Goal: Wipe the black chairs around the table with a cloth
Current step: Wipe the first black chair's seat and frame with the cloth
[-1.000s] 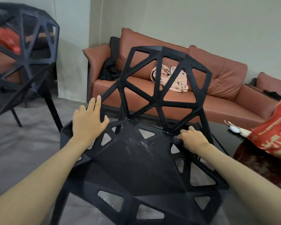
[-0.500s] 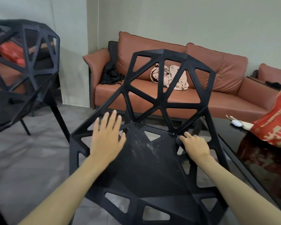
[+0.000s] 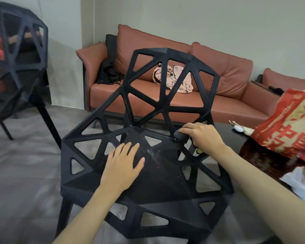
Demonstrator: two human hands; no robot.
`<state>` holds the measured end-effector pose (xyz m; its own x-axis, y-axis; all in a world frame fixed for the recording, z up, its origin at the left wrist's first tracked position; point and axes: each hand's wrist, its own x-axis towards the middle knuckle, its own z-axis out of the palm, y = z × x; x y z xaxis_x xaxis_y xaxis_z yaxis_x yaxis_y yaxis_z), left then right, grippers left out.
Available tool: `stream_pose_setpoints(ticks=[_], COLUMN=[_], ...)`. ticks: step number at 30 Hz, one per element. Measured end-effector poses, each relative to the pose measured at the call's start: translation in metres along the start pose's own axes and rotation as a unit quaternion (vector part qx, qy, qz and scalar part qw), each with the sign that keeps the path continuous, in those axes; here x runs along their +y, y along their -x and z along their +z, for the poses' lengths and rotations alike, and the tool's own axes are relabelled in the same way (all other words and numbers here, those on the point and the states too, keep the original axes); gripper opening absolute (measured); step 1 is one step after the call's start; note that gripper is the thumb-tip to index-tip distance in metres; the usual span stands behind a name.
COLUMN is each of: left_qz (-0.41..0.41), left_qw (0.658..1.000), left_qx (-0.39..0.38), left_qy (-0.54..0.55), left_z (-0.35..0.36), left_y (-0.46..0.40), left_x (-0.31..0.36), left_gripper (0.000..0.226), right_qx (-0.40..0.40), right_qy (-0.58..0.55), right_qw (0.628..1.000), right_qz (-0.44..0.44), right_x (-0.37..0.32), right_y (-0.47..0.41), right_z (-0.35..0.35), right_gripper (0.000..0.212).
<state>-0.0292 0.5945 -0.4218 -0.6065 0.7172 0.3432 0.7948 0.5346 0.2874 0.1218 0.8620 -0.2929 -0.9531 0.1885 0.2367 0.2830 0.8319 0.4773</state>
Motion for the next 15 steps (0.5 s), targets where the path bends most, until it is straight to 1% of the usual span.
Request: stream_pose_setpoints(ticks=[3,6,8,11,15], left_qz=[-0.005,-0.010,-0.013,-0.011,-0.012], left_qw=[1.000,1.000,1.000,1.000,1.000], left_qx=[-0.007,-0.009,-0.013,-0.011,-0.010], left_qy=[0.003,0.003,0.000,-0.004,0.001], left_z=[0.000,-0.001,0.000,0.002,0.003], left_y=[0.000,-0.001,-0.001,0.000,-0.002], left_x=[-0.001,0.001,0.002,0.002,0.002], left_gripper=[0.079,0.079,0.080,0.078,0.077], right_qx=[-0.068,-0.138,-0.152,-0.130,-0.137], right_qy=[0.024,0.052,0.052,0.038,0.010], right_qw=[0.996,0.986,0.986,0.989,0.983], right_qz=[-0.054,-0.080,-0.041,0.054,0.118], right_x=[-0.006,-0.032,-0.044,-0.046,-0.059], right_y=[0.015,0.040,0.045,0.021,-0.017], right_z=[-0.018,-0.003,0.013,0.030,0.045], right_gripper=[0.052,0.035,0.027,0.022,0.024])
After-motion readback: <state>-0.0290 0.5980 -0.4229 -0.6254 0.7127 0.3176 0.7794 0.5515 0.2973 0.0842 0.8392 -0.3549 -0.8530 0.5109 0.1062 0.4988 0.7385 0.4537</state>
